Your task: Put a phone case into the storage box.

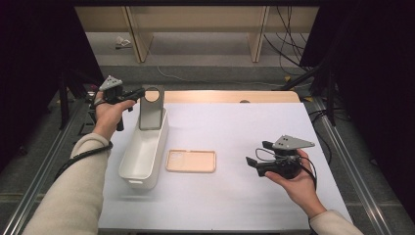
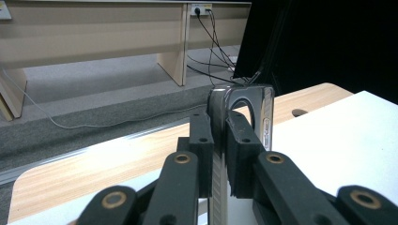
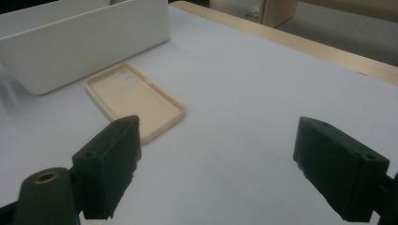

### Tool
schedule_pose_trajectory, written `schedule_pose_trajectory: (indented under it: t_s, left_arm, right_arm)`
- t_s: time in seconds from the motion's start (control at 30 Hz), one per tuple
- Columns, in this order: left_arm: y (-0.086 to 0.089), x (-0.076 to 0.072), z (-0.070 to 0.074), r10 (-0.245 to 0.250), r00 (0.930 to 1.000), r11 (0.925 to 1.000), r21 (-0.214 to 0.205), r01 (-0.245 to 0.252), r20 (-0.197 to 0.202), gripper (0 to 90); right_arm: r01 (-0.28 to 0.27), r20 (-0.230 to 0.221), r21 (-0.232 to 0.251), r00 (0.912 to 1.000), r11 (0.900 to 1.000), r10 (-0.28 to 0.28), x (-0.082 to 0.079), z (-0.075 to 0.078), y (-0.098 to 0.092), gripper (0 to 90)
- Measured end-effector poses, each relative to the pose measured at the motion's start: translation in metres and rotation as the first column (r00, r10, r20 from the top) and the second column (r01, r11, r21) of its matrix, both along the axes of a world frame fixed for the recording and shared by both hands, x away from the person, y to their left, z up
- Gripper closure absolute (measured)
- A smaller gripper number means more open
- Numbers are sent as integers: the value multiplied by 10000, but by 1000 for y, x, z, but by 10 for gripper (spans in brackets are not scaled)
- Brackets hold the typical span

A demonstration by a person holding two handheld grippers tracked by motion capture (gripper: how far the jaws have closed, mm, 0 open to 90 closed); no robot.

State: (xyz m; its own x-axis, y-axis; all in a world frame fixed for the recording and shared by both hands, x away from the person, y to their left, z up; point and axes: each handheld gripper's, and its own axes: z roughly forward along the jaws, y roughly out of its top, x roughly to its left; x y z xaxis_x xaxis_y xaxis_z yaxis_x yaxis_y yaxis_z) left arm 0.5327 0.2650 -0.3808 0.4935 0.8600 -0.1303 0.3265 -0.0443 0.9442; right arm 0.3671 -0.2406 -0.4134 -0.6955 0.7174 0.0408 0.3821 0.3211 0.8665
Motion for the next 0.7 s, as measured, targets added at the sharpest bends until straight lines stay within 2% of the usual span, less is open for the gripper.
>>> schedule_pose_trajectory:
  t_s: [0.7]
  left_arm:
    - [1,3,-5,88,9999,9999,-86,-89,-83,820]
  right_arm:
    - [229,50,56,9997,9997,-229,-2,1,-12,161]
